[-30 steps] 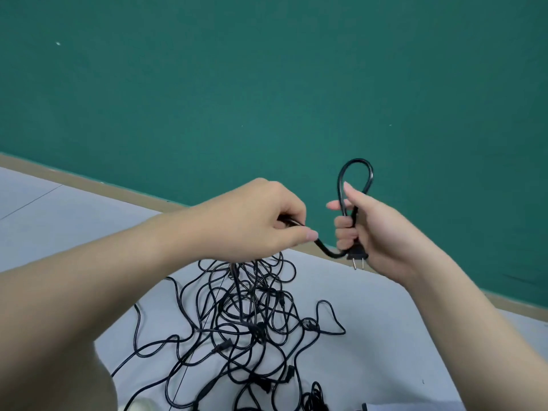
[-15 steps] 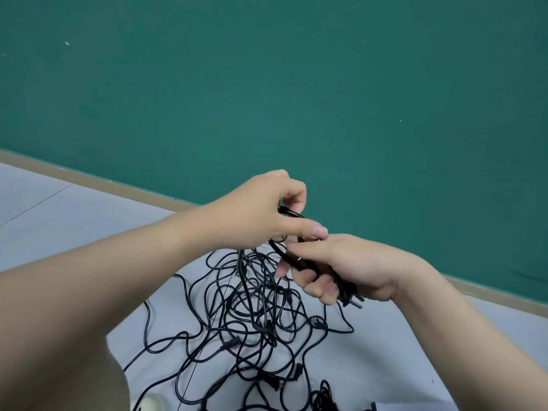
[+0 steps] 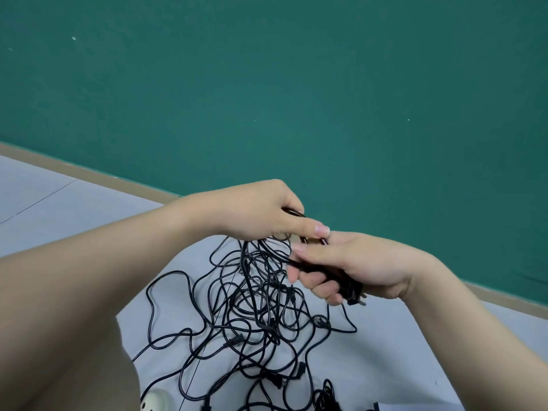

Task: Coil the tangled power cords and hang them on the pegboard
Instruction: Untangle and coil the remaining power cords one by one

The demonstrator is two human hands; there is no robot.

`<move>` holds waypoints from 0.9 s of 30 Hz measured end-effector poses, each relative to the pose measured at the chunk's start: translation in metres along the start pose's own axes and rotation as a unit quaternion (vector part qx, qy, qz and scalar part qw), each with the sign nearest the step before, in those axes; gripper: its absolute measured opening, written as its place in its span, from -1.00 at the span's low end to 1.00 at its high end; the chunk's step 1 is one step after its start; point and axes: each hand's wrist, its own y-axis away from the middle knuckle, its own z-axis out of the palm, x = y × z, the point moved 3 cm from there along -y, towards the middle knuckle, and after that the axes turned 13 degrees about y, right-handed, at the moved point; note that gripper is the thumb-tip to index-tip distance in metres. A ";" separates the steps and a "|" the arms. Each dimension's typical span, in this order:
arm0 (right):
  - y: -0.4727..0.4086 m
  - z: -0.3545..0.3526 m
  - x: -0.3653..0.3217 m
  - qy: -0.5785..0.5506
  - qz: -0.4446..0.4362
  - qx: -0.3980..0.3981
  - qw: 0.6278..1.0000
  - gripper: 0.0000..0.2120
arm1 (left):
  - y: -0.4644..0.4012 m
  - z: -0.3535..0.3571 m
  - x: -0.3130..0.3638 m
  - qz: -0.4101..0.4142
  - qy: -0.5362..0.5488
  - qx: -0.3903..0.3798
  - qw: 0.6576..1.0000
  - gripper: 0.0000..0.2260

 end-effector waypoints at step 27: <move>-0.002 -0.011 -0.008 -0.152 -0.095 0.231 0.956 -0.56 | -0.022 -0.027 -0.066 -0.095 0.075 0.050 0.991 -0.37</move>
